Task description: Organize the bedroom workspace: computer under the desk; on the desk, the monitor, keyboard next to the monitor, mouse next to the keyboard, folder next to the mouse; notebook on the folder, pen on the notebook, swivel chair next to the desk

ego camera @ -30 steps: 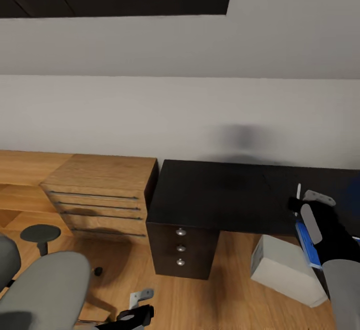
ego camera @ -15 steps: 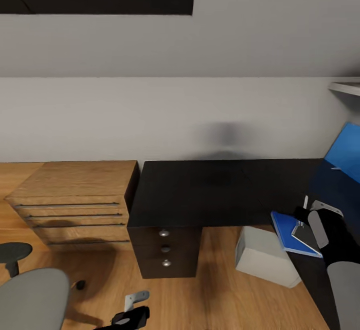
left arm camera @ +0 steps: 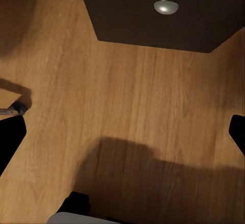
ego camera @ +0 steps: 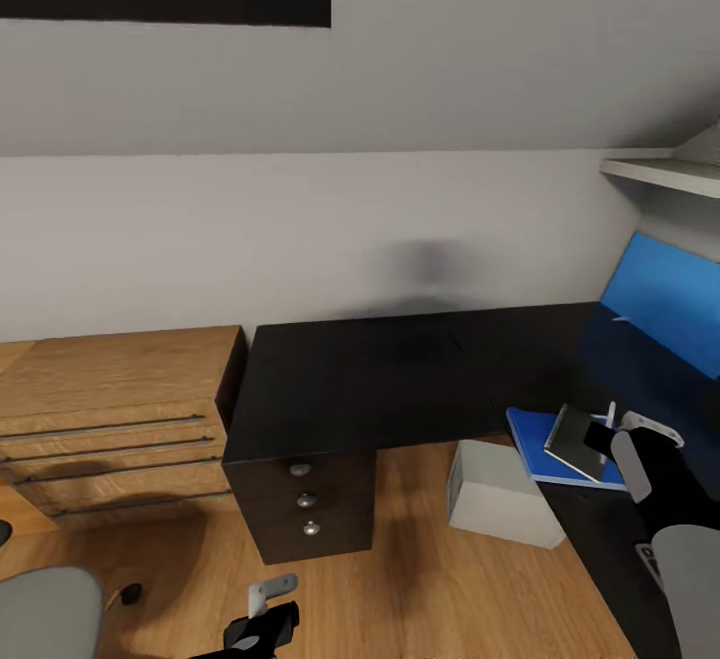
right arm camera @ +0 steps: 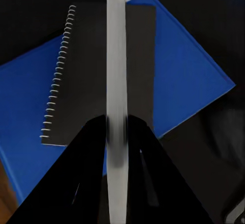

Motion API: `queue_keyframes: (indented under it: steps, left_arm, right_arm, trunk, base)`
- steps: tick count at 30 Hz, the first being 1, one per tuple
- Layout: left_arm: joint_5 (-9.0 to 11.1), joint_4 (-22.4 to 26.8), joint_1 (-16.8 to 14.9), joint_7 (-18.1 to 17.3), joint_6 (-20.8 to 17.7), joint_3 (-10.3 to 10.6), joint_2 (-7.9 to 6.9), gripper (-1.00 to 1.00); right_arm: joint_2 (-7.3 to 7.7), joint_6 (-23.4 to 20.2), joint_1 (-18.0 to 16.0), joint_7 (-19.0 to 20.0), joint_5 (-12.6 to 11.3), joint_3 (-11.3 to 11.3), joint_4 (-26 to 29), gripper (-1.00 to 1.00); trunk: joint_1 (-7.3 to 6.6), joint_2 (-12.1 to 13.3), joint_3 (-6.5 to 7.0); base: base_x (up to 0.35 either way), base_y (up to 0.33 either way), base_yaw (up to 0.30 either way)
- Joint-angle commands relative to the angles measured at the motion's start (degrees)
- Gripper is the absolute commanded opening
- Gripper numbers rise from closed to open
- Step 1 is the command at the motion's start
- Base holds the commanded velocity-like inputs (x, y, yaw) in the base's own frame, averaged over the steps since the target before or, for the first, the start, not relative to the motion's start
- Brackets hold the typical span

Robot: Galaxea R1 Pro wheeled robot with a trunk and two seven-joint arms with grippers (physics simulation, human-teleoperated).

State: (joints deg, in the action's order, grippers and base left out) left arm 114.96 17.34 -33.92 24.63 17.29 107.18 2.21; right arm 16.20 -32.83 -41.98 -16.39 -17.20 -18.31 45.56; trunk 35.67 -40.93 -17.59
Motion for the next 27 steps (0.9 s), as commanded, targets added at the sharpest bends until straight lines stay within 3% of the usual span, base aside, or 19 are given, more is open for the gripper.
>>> queue_keyframes:
  steps: [1, 5, 8, 18, 27]
  left_arm:
    - [0.4, 0.1, -0.1, 0.2, 0.4, 0.5, -0.01, 1.0]
    - [0.4, 0.1, -0.1, 0.1, 0.3, 0.5, -0.01, 1.0]
    - [0.4, 0.1, -0.1, 0.1, 0.3, 0.5, -0.01, 1.0]
    - [0.4, 0.1, 0.2, 0.1, 0.0, 0.5, -0.01, 1.0]
    - [0.4, 0.1, 0.7, 0.0, -0.1, 0.5, -0.01, 1.0]
  right_arm:
    - [-0.03, -0.1, 0.0, -0.4, -0.7, 0.4, 0.1, -1.0]
    - [-0.11, -0.1, 0.0, -0.4, -0.8, 3.2, 0.2, -1.0]
    - [-0.11, -0.1, 0.0, -0.4, -0.8, 3.7, 0.2, -1.0]
    - [-0.1, 2.0, 0.0, -0.5, -0.7, 4.0, -1.0, -1.0]
    - [0.26, 5.3, -0.4, -0.5, -0.4, 4.1, -7.5, -1.0]
  trunk:
    - [0.01, -0.1, -0.09]
    - [0.01, -0.1, -0.09]
    - [0.01, -0.1, -0.09]
    - [0.01, -0.1, -0.09]
    - [0.01, -0.1, -0.09]
  base:
    - [0.0, 0.0, -0.024]
    - [0.0, 0.0, -0.011]
    - [0.0, 0.0, -0.002]
    - [0.124, 0.0, 0.0]
    - [0.262, 0.0, 0.0]
